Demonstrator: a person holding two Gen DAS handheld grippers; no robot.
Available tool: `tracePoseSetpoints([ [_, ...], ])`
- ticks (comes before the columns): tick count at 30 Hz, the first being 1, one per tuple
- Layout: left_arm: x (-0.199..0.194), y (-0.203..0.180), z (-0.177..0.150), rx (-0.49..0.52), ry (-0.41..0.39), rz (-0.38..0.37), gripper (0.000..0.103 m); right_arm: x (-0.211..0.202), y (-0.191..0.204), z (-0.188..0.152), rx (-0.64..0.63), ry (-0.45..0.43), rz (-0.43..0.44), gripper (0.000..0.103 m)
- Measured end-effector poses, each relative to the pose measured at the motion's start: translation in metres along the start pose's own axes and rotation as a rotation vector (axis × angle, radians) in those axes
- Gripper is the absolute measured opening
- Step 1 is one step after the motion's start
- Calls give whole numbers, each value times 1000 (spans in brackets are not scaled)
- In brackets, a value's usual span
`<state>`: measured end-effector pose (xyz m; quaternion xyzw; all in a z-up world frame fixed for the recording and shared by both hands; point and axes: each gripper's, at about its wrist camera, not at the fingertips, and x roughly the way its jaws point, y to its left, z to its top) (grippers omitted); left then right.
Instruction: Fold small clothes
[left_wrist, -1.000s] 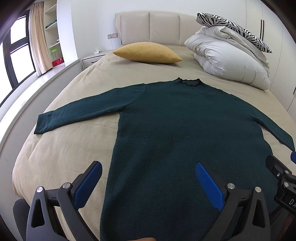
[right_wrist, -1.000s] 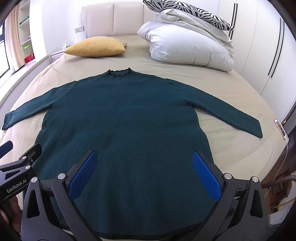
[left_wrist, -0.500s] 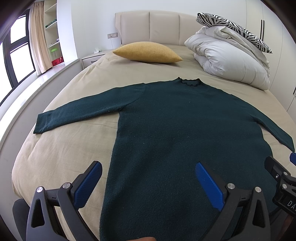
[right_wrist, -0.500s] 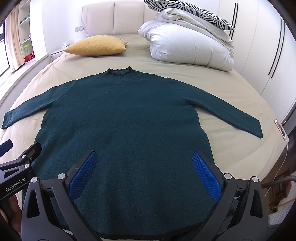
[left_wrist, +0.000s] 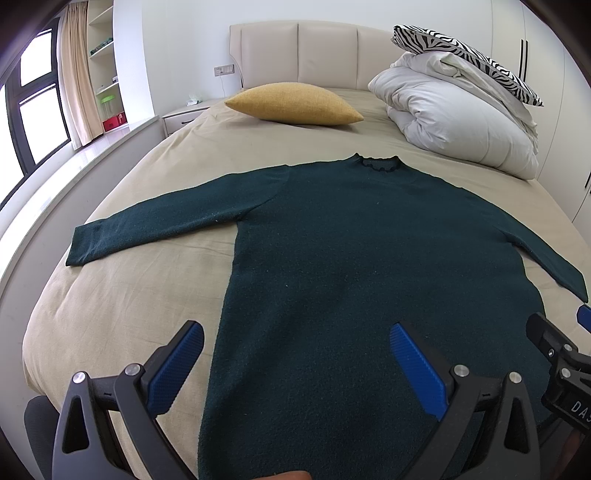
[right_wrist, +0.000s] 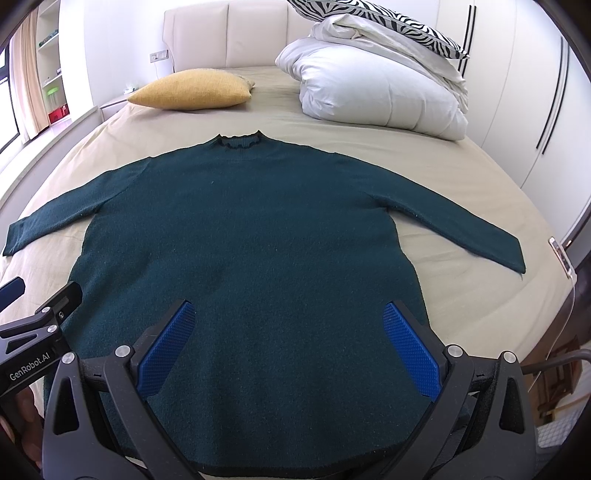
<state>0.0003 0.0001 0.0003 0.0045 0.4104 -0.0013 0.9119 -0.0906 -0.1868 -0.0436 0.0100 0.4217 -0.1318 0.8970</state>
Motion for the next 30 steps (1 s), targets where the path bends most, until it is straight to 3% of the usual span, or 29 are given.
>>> tracePoseSetpoints([
  [30, 1, -1, 0, 4, -4, 8, 103, 3, -3, 0, 9, 8, 3, 103],
])
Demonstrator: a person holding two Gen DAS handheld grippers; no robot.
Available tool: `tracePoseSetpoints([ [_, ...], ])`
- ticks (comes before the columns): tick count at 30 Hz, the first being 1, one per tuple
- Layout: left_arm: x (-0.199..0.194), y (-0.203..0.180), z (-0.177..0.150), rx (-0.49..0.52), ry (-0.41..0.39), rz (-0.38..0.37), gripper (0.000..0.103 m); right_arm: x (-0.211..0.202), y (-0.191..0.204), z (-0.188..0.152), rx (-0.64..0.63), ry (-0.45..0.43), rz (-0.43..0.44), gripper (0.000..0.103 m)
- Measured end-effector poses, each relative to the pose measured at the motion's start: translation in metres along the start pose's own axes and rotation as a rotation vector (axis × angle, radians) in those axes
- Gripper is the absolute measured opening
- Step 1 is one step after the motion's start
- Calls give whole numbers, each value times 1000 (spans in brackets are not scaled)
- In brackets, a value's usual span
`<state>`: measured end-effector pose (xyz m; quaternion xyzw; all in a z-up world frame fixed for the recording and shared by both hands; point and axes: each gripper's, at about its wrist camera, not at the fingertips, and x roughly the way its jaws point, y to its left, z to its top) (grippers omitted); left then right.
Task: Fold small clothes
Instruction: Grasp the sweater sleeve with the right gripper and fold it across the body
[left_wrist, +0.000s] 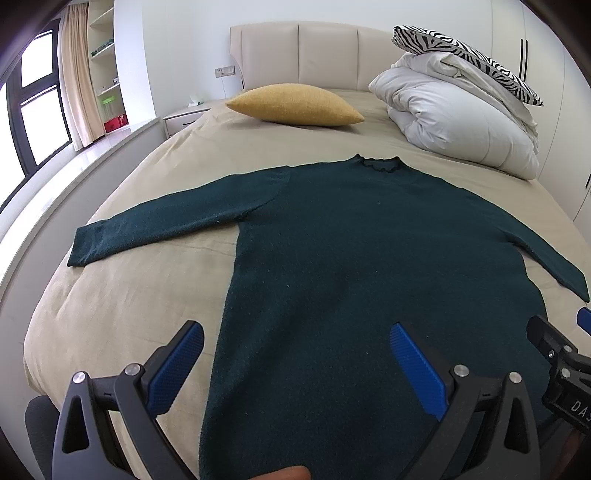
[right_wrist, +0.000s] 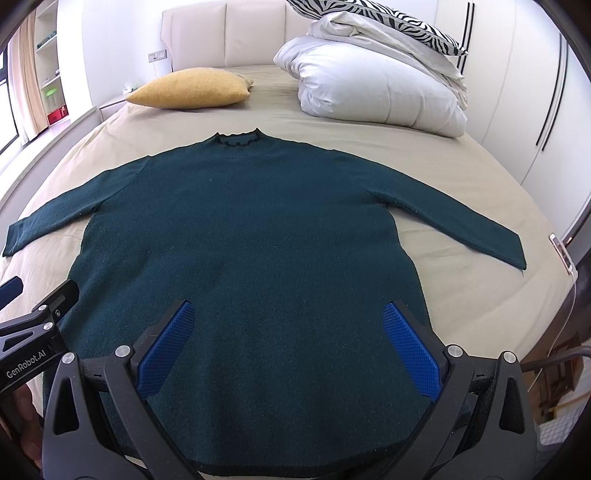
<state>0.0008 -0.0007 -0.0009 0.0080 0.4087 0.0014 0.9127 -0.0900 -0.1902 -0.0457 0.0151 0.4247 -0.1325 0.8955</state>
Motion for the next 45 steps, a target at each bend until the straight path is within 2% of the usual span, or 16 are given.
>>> tracePoseSetpoints([
  [4, 4, -3, 2, 0, 28, -13, 103, 1, -18, 6, 44, -14, 21, 103],
  [7, 10, -5, -2, 1, 20, -14, 103, 3, -54, 14, 122, -30, 37, 103],
  [9, 12, -4, -1, -7, 21, -42, 103, 9, -93, 20, 224, -36, 48, 103],
  [13, 23, 1, 3, -42, 60, -117, 103, 34, -205, 25, 582, -39, 120, 103],
  [16, 33, 5, 7, -89, 85, -161, 103, 56, -288, 15, 810, -50, 107, 97],
  [18, 37, 3, 11, -79, 76, -171, 103, 73, -336, 7, 904, -47, 90, 93],
  [20, 43, 0, 16, -60, 54, -212, 103, 91, -377, -2, 970, -41, 82, 82],
  [25, 60, -20, 24, 26, 79, -209, 103, 130, -452, -22, 1145, -30, 120, 75],
  [28, 68, -28, 28, 34, 107, -199, 103, 153, -474, -25, 1209, -38, 151, 68],
  [33, 83, -27, 34, 8, 133, -229, 103, 182, -492, -7, 1218, -68, 153, 54],
  [35, 91, -25, 36, -16, 155, -247, 103, 190, -503, 2, 1216, -73, 131, 33],
  [36, 93, -23, 37, -31, 163, -263, 103, 195, -507, 7, 1206, -66, 111, 30],
  [38, 100, -19, 38, -65, 177, -301, 100, 197, -500, 25, 1169, -54, 80, 14],
  [39, 103, -19, 38, -75, 183, -312, 95, 197, -493, 39, 1143, -44, 69, 10],
  [43, 120, -17, 44, -123, 227, -390, 75, 188, -457, 85, 989, -47, 39, 8],
  [45, 125, -16, 49, -134, 227, -417, 72, 185, -440, 113, 916, -67, 57, 8],
])
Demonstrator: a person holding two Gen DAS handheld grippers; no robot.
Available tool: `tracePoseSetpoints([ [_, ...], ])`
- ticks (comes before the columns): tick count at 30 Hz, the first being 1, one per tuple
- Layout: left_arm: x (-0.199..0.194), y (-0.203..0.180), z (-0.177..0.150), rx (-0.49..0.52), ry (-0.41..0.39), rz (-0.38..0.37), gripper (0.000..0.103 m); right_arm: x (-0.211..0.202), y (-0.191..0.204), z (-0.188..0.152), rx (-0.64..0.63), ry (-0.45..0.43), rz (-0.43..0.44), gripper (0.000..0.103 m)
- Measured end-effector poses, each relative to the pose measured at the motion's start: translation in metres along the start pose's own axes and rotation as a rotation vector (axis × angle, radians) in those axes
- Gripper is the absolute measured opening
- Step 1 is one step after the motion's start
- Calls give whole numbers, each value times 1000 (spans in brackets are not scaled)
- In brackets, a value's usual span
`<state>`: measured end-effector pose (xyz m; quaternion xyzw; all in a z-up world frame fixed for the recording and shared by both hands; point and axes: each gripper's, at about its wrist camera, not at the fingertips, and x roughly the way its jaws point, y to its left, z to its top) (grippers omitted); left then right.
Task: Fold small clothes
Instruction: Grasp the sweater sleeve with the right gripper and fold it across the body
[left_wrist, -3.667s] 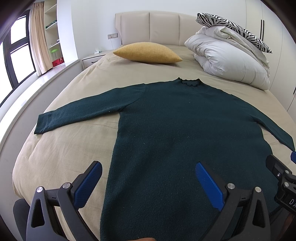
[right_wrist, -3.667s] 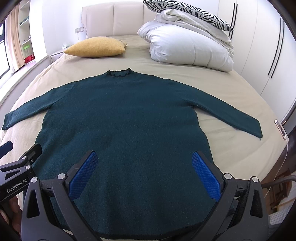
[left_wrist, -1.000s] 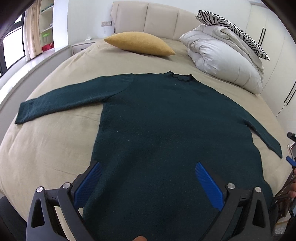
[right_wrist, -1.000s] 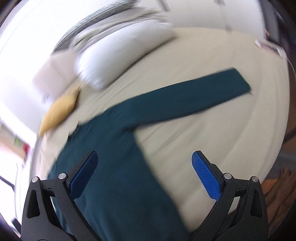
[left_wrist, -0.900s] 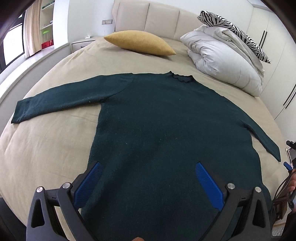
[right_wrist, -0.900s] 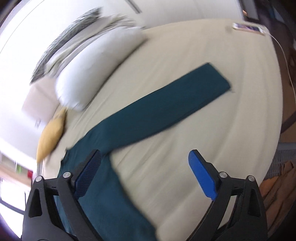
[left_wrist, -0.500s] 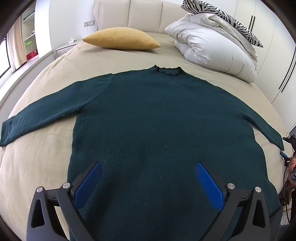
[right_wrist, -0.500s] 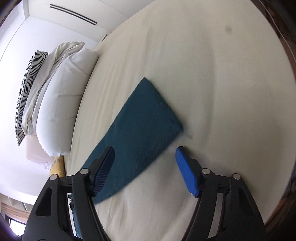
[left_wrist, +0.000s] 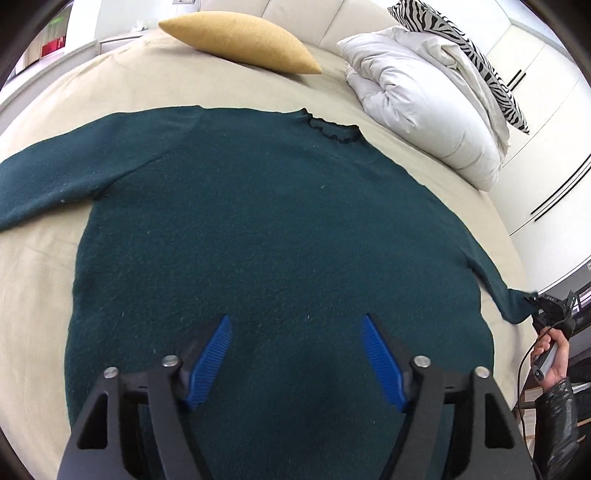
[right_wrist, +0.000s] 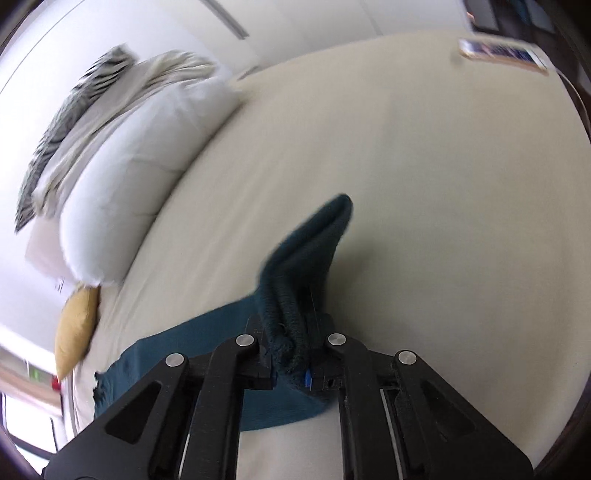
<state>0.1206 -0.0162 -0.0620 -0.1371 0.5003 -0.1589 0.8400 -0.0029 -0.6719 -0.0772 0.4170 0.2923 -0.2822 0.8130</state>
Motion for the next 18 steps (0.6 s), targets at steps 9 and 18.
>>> tracePoseSetpoints([
  [9, -11, 28, 28, -94, -50, -97, 72, 36, 241, -76, -435, 125, 273, 7],
  [18, -13, 61, 50, -155, -53, -141, 72, 110, 356, -236, -660, 362, 363, 8],
])
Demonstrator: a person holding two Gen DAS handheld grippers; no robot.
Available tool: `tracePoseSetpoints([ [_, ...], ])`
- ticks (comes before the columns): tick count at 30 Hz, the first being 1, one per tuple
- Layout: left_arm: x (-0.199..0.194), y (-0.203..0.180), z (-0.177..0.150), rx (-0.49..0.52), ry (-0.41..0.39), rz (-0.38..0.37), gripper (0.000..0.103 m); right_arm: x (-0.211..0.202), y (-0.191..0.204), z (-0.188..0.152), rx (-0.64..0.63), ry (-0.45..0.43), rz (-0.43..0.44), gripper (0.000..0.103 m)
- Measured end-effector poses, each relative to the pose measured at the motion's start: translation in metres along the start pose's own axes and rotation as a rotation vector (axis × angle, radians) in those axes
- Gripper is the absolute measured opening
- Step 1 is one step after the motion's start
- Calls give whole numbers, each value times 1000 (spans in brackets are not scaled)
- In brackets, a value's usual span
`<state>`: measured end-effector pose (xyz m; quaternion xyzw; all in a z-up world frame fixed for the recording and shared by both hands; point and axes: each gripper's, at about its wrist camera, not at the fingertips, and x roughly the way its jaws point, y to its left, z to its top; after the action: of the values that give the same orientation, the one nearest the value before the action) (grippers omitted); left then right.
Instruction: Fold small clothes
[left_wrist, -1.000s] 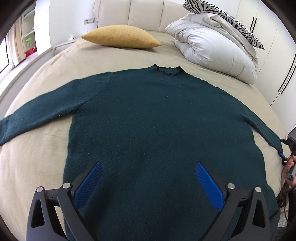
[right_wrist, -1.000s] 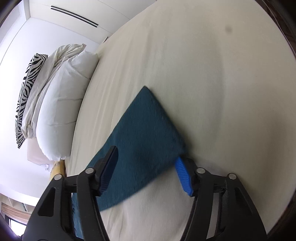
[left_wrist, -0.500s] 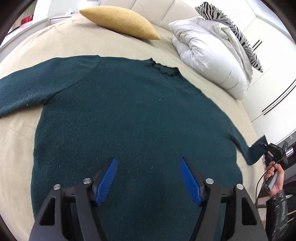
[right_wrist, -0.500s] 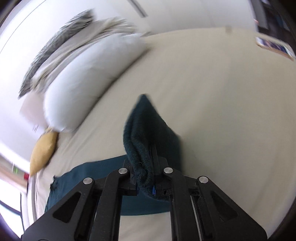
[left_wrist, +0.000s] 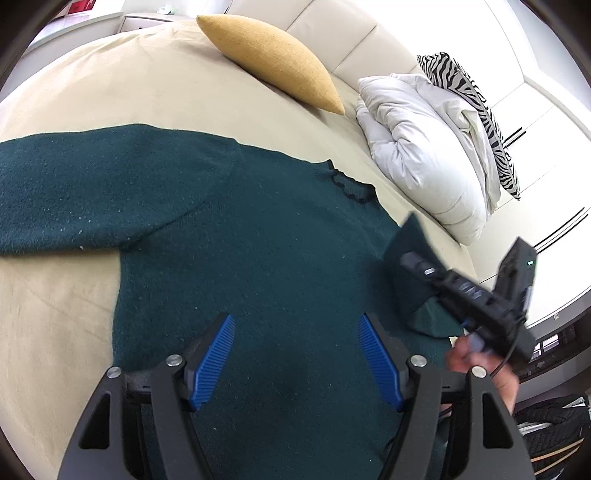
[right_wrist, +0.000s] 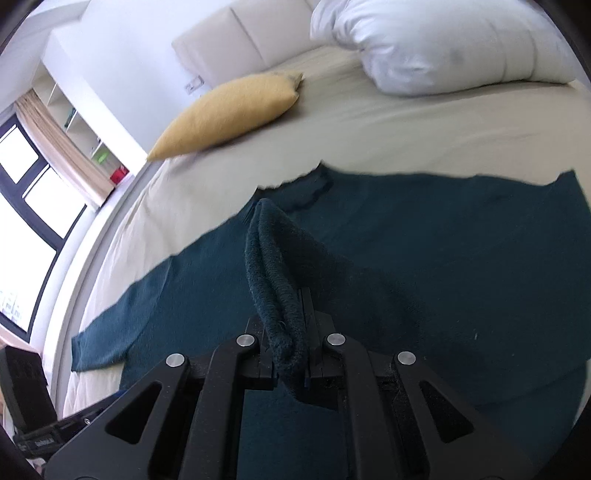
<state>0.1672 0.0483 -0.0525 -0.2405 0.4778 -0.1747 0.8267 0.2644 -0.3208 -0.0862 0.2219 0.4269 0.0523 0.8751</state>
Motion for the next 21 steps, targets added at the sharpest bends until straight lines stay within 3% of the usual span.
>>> tracePoseSetpoints([
  [4, 15, -4, 6, -3, 33, -14, 72, 30, 6, -24, -8, 63, -12, 22],
  [7, 32, -14, 11, -4, 60, -44, 73, 14, 12, -55, -11, 41, 52, 59],
  [8, 40, -20, 14, 2, 68, -51, 74, 7, 8, -55, -1, 30, 56, 62],
  [13, 80, -44, 21, 25, 128, -65, 75, -32, -11, -84, 43, 29, 54, 62],
  [17, 110, -60, 29, 55, 143, -8, 74, -54, -49, -88, 156, 45, 42, 62],
  [18, 113, -63, 31, 62, 141, -2, 74, -74, -54, -113, 183, 40, 42, 62],
  [21, 125, -76, 36, 78, 154, 23, 63, -92, -88, -120, 292, 13, 71, 62],
])
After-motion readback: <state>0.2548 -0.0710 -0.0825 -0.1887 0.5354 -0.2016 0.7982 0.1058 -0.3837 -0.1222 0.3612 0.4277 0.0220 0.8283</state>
